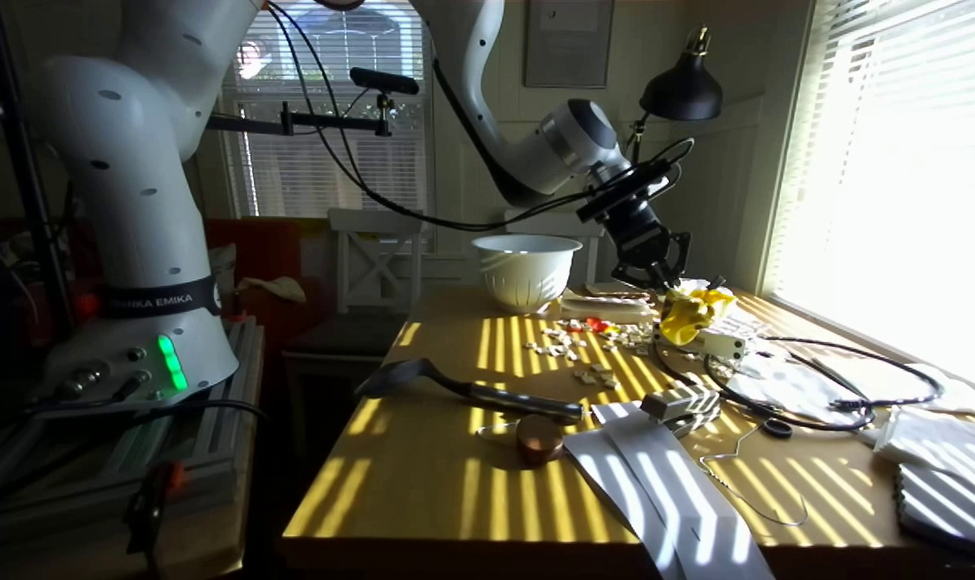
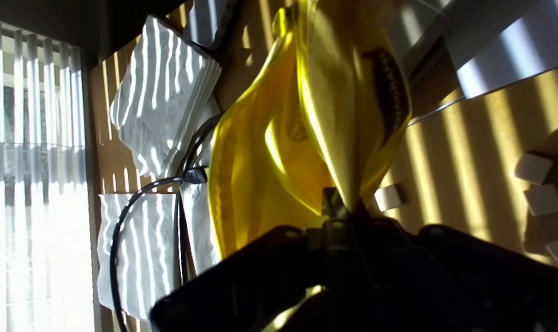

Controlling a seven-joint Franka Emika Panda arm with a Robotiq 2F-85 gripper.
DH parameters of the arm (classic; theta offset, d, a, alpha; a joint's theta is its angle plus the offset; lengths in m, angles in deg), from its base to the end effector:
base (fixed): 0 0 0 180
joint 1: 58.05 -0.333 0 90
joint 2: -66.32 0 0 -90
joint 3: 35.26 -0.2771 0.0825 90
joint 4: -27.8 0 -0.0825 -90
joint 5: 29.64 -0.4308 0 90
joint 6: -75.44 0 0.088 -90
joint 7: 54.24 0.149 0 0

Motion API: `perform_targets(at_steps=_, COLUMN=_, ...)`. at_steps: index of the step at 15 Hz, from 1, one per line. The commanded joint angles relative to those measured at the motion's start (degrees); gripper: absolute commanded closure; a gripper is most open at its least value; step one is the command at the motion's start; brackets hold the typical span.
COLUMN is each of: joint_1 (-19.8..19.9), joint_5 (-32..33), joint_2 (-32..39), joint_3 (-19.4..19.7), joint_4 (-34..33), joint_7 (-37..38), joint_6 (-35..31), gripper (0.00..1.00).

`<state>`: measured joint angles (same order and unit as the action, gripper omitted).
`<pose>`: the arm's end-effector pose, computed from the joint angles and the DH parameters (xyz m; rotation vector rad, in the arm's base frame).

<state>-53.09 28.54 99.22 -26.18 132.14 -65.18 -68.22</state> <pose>0.6607 -0.1805 0.1339 2.2394 0.9423 -0.0943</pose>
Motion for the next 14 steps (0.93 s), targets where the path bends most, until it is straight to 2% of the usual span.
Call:
perform_targets(at_steps=1, joint_1=-0.1, joint_5=-1.6, joint_2=4.6, joint_3=-2.1, joint_4=-4.2, joint_7=0.4, joint_6=1.3, gripper=0.99)
perform_targets(at_steps=7, joint_1=0.5, joint_5=-4.5, joint_2=9.9, joint_3=-3.8, joint_4=-7.8, joint_7=-1.9, joint_6=2.4, gripper=0.99)
perform_targets(at_steps=8, joint_1=0.7, joint_5=-5.4, joint_2=10.4, joint_3=-4.1, joint_4=-8.2, joint_7=-2.8, joint_6=3.0, gripper=0.72)
perform_targets(at_steps=9, joint_1=0.8, joint_5=-6.7, joint_2=10.4, joint_3=-4.5, joint_4=-8.2, joint_7=-3.6, joint_6=3.8, gripper=0.71)
perform_targets(at_steps=14, joint_1=0.0, joint_5=-10.2, joint_2=2.9, joint_3=-5.7, joint_4=-2.1, joint_7=-6.2, joint_6=6.6, gripper=0.36)
